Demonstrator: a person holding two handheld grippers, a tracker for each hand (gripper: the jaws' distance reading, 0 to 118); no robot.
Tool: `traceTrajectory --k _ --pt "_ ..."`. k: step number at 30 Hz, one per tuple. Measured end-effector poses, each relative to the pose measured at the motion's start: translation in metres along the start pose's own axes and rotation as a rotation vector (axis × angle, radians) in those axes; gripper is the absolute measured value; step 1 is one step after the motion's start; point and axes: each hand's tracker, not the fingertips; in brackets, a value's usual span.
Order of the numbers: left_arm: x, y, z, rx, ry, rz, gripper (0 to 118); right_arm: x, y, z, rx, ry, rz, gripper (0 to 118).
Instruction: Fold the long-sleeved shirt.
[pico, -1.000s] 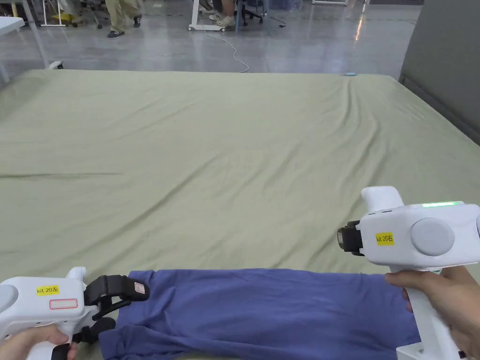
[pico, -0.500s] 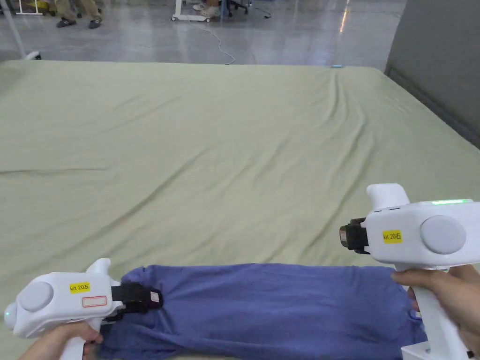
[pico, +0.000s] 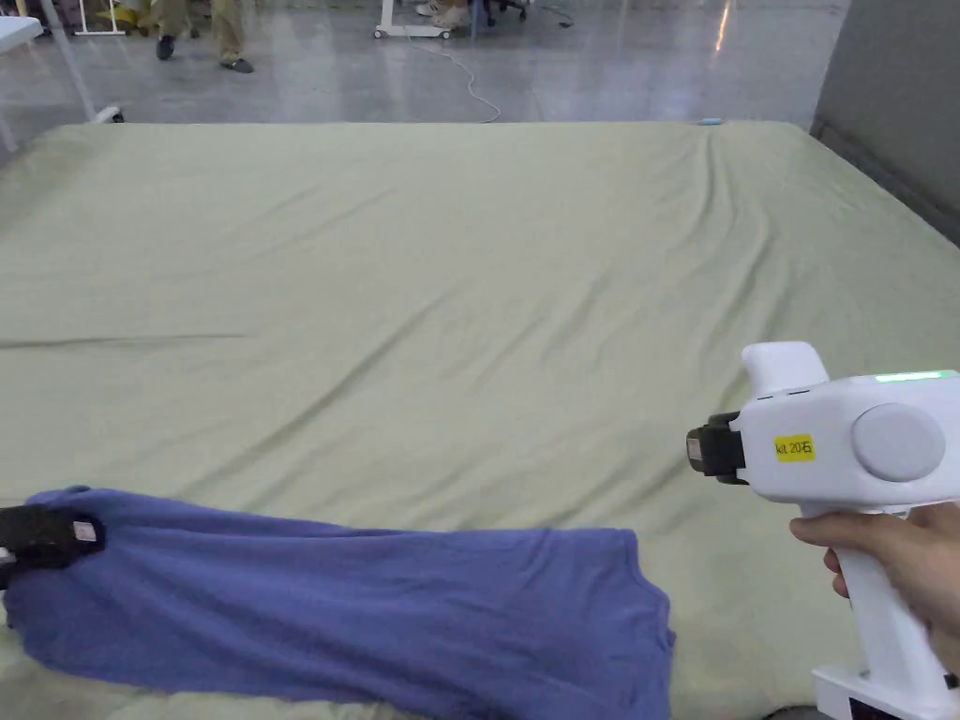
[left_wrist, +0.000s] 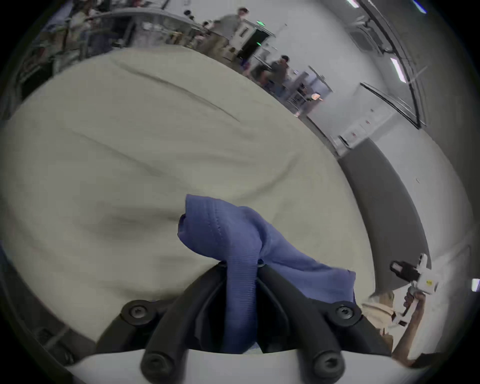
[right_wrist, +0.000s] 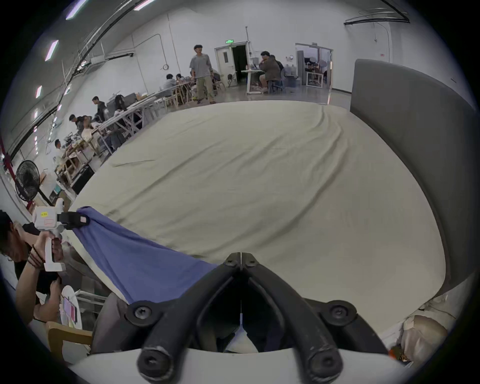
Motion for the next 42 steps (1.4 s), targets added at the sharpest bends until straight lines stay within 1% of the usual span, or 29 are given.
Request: traceTrajectory --k 2,4,7,10,13,15,18,20,22,23,25,26,27,28,29,30,31,34,35,36,37,38,39,40,41,42 --pt "-0.005 0.005 0.015 0.024 0.024 0.039 0 -0.006 0.001 -0.003 -0.001 0.012 0.007 0" --pt "0.001 0.005 0.021 0.019 -0.010 0.037 0 -0.010 0.002 -0.007 -0.004 0.024 0.015 0" --pt "0.049 -0.006 0.021 -0.011 -0.144 -0.004 0 -0.016 0.002 -0.008 -0.005 0.037 0.030 0" --pt "0.110 -0.017 0.011 -0.065 -0.303 -0.058 0 -0.018 0.002 -0.007 -0.003 0.042 0.041 0" --pt "0.181 -0.042 -0.010 -0.158 -0.389 -0.141 0 -0.016 -0.001 -0.002 0.005 0.040 0.042 0" --pt "0.230 -0.064 -0.032 -0.215 -0.393 -0.189 0 -0.013 -0.003 0.002 0.012 0.041 0.032 0" --pt "0.285 -0.098 -0.073 -0.296 -0.393 -0.256 0 -0.006 -0.008 0.010 0.024 0.036 0.014 0" --pt "0.317 -0.124 -0.110 -0.372 -0.332 -0.362 0 0.001 -0.012 0.014 0.039 0.013 -0.012 0" --pt "0.325 -0.142 -0.145 -0.427 -0.317 -0.359 0 0.009 -0.016 0.019 0.047 0.009 -0.030 0" --pt "0.326 -0.151 -0.162 -0.473 -0.321 -0.339 0 0.013 -0.019 0.022 0.047 0.015 -0.039 0" --pt "0.325 -0.164 -0.181 -0.489 -0.288 -0.272 1 0.021 -0.024 0.027 0.039 0.013 -0.051 0" --pt "0.322 -0.166 -0.189 -0.512 -0.271 -0.262 11 0.025 -0.028 0.029 0.036 0.001 -0.055 0" --pt "0.318 -0.165 -0.193 -0.517 -0.296 -0.245 33 0.028 -0.030 0.030 0.033 -0.014 -0.057 0" --pt "0.314 -0.165 -0.192 -0.509 -0.318 -0.220 80 0.031 -0.031 0.031 0.030 -0.023 -0.058 0" --pt "0.313 -0.161 -0.185 -0.490 -0.339 -0.203 102 0.034 -0.032 0.031 0.027 -0.028 -0.061 0" --pt "0.311 -0.155 -0.174 -0.439 -0.358 -0.179 110 0.037 -0.033 0.031 0.026 -0.032 -0.068 0" --pt "0.309 -0.148 -0.163 -0.398 -0.377 -0.170 110 0.039 -0.034 0.031 0.025 -0.033 -0.075 0" --pt "0.306 -0.121 -0.119 -0.293 -0.421 -0.207 108 0.040 -0.035 0.029 0.030 -0.023 -0.095 0" --pt "0.299 -0.114 -0.102 -0.210 -0.397 -0.211 99 0.039 -0.036 0.029 0.031 -0.019 -0.097 0" --pt "0.293 -0.110 -0.089 -0.132 -0.374 -0.242 70 0.037 -0.037 0.029 0.033 -0.015 -0.096 0" --pt "0.294 -0.110 -0.079 -0.071 -0.355 -0.283 2 0.035 -0.038 0.029 0.033 -0.010 -0.093 0" --pt "0.293 -0.114 -0.073 -0.034 -0.239 -0.403 0 0.033 -0.039 0.028 0.033 -0.004 -0.092 0" --pt "0.295 -0.123 -0.072 0.031 -0.120 -0.478 0 0.032 -0.039 0.028 0.033 0.002 -0.092 0" --pt "0.295 -0.134 -0.075 -0.020 -0.073 -0.564 0 0.030 -0.039 0.026 0.033 0.009 -0.090 0" --pt "0.298 -0.147 -0.082 -0.065 -0.055 -0.645 0 0.028 -0.039 0.025 0.032 0.013 -0.089 0" --pt "0.300 -0.162 -0.088 -0.070 -0.020 -0.697 0 0.026 -0.039 0.024 0.031 0.015 -0.086 0"
